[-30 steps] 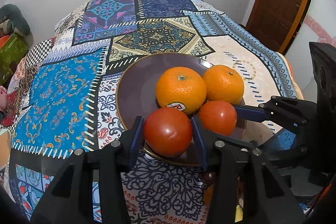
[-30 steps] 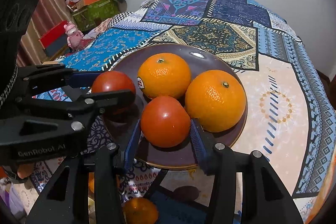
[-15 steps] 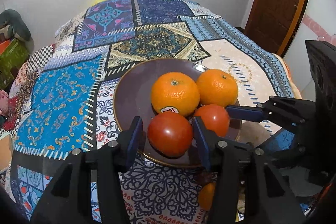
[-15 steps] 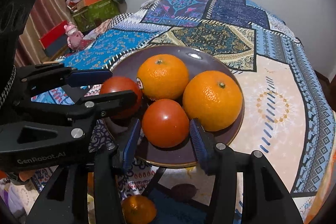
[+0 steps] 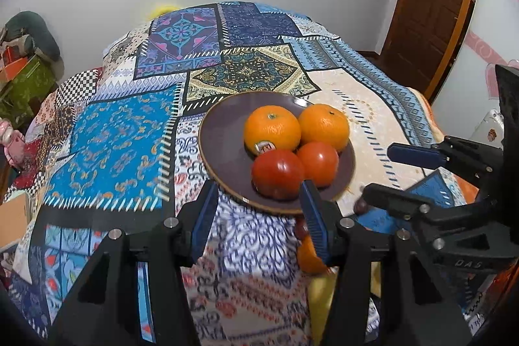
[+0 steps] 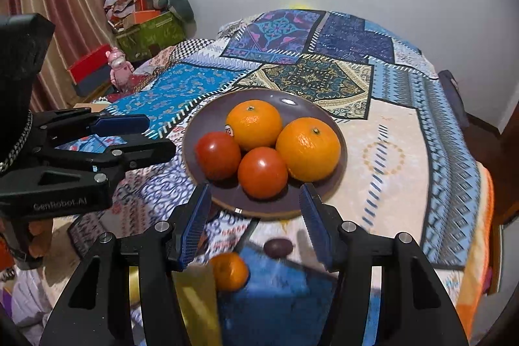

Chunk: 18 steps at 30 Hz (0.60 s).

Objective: Organize fruits
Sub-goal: 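Grasp a green gourd with the right tool while the left tool grasps the other gourd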

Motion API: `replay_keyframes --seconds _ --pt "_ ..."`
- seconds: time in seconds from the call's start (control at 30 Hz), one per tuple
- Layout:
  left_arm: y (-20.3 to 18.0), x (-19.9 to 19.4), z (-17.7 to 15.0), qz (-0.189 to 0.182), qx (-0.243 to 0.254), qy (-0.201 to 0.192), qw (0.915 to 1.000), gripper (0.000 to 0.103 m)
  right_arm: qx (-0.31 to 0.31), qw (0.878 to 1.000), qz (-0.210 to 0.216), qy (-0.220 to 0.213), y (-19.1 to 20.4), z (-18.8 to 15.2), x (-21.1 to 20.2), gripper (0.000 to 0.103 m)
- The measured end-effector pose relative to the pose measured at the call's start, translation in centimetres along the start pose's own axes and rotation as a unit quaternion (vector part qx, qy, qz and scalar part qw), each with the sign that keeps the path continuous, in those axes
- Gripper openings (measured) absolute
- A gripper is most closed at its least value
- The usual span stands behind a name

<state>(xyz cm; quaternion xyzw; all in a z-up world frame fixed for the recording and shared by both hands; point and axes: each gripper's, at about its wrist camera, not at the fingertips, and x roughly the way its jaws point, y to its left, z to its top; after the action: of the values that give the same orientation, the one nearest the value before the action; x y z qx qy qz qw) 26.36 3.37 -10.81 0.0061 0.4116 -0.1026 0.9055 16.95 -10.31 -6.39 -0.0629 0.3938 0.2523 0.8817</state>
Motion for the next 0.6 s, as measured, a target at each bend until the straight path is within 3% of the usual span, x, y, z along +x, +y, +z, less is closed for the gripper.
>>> replay_keyframes --seconds 0.3,0.6 --pt "-0.8 -3.7 -3.8 -0.006 -0.017 -0.006 0.9998 0.055 -0.003 1.000 -0.014 -0.015 1.4 -2.9 -3.4 0.053" --pt "-2.7 -5.2 -7.7 -0.015 -0.020 0.010 0.9996 0.055 0.021 1.000 0.007 -0.003 2.7 -6.0 -4.0 0.053"
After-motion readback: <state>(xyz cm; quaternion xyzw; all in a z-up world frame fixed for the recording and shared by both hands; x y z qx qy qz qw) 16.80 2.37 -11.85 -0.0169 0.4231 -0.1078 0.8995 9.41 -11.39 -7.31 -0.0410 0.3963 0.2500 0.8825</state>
